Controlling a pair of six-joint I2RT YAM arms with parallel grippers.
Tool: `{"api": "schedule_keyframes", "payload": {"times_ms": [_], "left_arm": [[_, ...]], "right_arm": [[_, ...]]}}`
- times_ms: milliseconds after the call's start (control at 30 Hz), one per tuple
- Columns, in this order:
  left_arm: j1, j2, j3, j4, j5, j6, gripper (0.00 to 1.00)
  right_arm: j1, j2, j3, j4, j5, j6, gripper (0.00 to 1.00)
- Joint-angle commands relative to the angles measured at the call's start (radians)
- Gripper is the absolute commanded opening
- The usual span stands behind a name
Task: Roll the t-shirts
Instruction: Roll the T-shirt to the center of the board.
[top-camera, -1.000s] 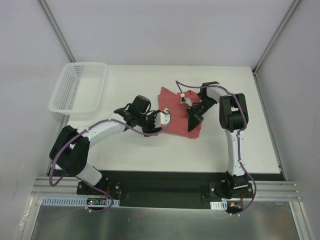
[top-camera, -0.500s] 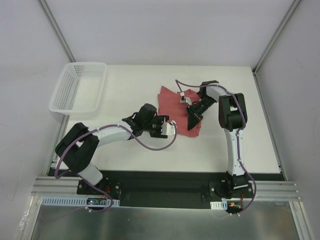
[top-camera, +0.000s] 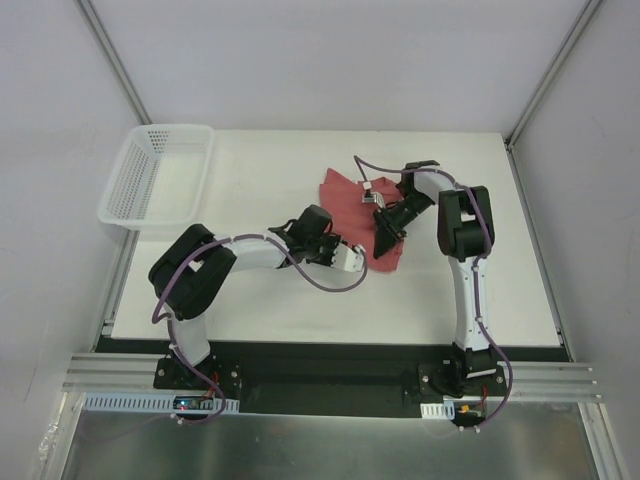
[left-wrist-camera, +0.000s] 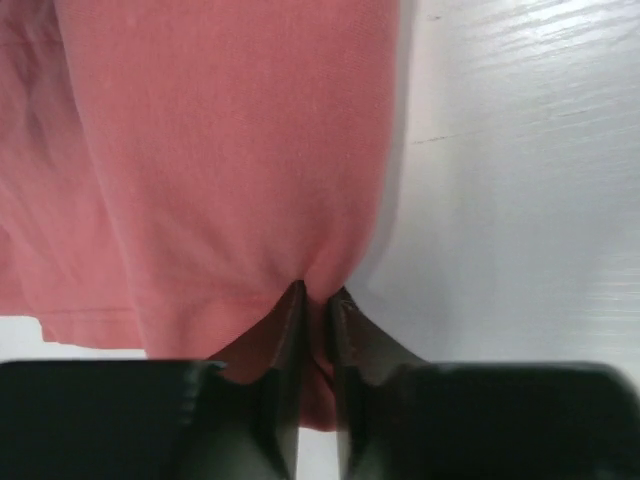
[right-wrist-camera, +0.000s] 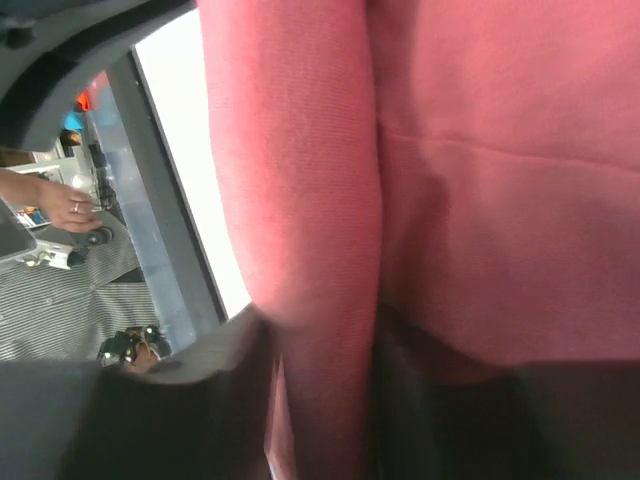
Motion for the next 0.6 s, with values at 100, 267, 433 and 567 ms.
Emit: {"api": "schedule_keyframes", "payload": {"times_ms": [100,267,433,567], "left_arm": [[0.021,0.057,0.239,-0.481,0.107,-0.027,0.0],[0.049,0.071,0.386,-0.67,0.286,-0.121,0.0],[0.074,0.123,0.498,-0.797,0.403,-0.223,0.0],[0.136,0.165,0.572,-0.831,0.541,-0.387,0.0]], "right_arm": [[-0.081,-0.143,0.014,-0.147,-0.066,-0.073,0.96],[-0.205,-0.465,-0.122,0.301,0.027,0.098,0.96],[-0.21,-1.163,-0.884,1.176,0.376,0.123,0.96],[-0.027,-1.258,-0.957,0.929,0.31,-0.085,0.96]]}}
